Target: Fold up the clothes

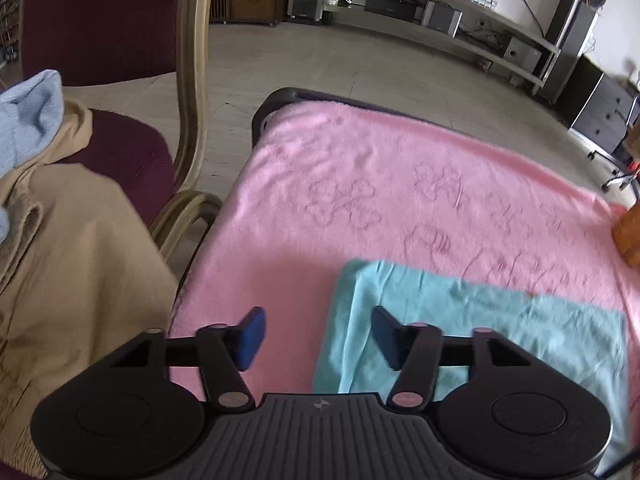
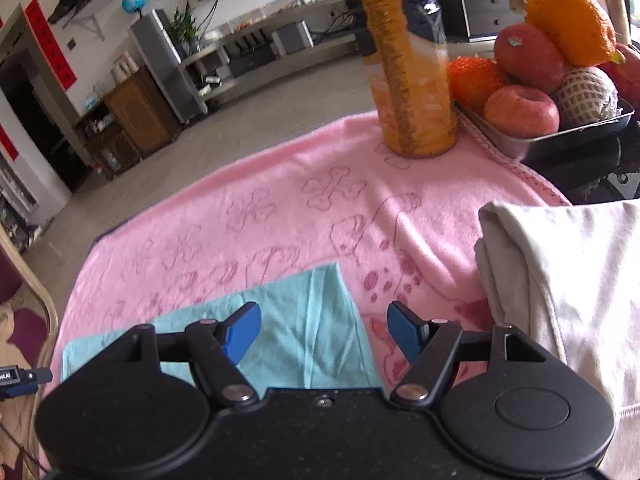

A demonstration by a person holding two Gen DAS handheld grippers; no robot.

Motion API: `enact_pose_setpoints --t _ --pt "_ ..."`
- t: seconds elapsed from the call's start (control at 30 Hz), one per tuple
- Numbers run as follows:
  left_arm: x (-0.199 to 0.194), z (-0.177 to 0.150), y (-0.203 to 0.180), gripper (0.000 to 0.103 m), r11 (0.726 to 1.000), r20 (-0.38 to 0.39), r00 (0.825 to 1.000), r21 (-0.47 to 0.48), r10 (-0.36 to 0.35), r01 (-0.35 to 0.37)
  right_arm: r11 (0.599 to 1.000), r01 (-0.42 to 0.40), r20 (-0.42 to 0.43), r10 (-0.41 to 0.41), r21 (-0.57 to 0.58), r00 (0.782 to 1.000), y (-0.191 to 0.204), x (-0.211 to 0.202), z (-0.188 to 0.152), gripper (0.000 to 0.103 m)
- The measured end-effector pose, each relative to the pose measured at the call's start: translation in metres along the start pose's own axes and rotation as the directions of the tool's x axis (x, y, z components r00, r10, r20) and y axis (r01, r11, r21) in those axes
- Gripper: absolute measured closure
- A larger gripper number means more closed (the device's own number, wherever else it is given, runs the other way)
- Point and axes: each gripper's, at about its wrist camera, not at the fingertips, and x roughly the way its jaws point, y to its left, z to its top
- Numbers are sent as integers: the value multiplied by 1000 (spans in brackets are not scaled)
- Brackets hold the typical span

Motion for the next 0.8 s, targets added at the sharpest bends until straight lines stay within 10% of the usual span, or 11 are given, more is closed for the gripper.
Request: enact_pose_setpoints --t 0.13,0.3,0.8 --pt "6 11 2 60 991 -6 991 -25 -134 134 1000 -22 -8 22 10 1000 -5 7 9 59" --pt "24 17 1 52 989 -2 990 -28 -143 143 999 -34 -21 35 34 999 -8 17 16 59" --pt "64 28 26 70 927 -44 944 -209 -326 311 975 -36 -86 56 218 995 -32 68 32 74"
